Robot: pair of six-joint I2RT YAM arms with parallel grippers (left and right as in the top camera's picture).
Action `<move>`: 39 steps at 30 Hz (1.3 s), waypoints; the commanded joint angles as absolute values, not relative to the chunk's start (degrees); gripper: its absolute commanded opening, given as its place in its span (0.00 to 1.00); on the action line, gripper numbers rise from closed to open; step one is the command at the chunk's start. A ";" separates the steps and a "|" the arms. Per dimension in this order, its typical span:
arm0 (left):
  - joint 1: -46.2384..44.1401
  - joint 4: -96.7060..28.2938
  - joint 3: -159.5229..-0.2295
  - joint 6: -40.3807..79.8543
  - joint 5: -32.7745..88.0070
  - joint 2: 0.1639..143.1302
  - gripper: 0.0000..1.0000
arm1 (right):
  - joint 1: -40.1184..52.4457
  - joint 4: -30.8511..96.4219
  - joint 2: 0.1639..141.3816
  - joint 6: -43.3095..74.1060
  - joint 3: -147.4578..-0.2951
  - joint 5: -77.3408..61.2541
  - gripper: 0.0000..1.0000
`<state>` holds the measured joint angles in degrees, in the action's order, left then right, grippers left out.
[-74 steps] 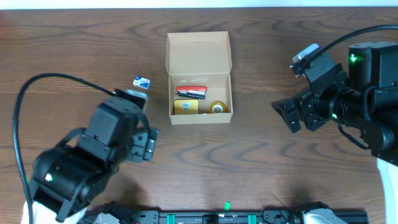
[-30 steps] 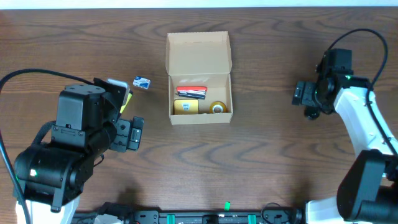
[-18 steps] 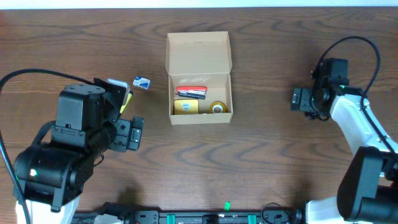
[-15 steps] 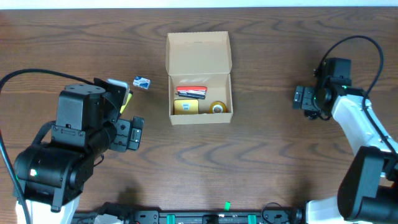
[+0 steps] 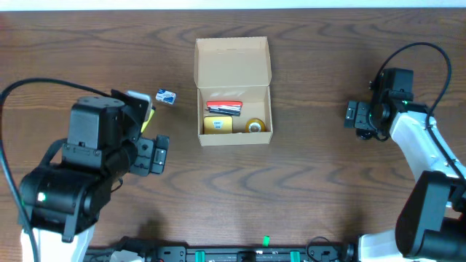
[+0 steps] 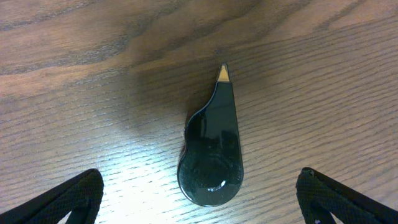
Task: Pack container
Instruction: 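Lower the right gripper onto the black tape dispenser and grasp it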
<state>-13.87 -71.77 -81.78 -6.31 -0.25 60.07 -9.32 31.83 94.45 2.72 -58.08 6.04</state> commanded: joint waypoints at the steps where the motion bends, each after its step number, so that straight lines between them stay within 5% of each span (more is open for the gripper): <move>1: -13.52 -71.64 -82.28 -7.27 1.61 62.19 0.95 | -9.85 32.08 94.85 1.98 -57.56 6.48 0.99; 20: -13.50 -68.27 -82.28 -7.31 2.39 64.34 0.95 | -10.22 28.99 103.96 2.74 -57.23 6.61 0.95; 39: -13.50 -68.01 -82.28 -7.31 2.37 64.34 0.95 | -10.22 26.79 104.92 5.34 -57.23 6.61 0.59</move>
<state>-13.87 -68.07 -81.78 -6.33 1.78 64.36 -9.58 26.94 103.90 4.45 -57.60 6.07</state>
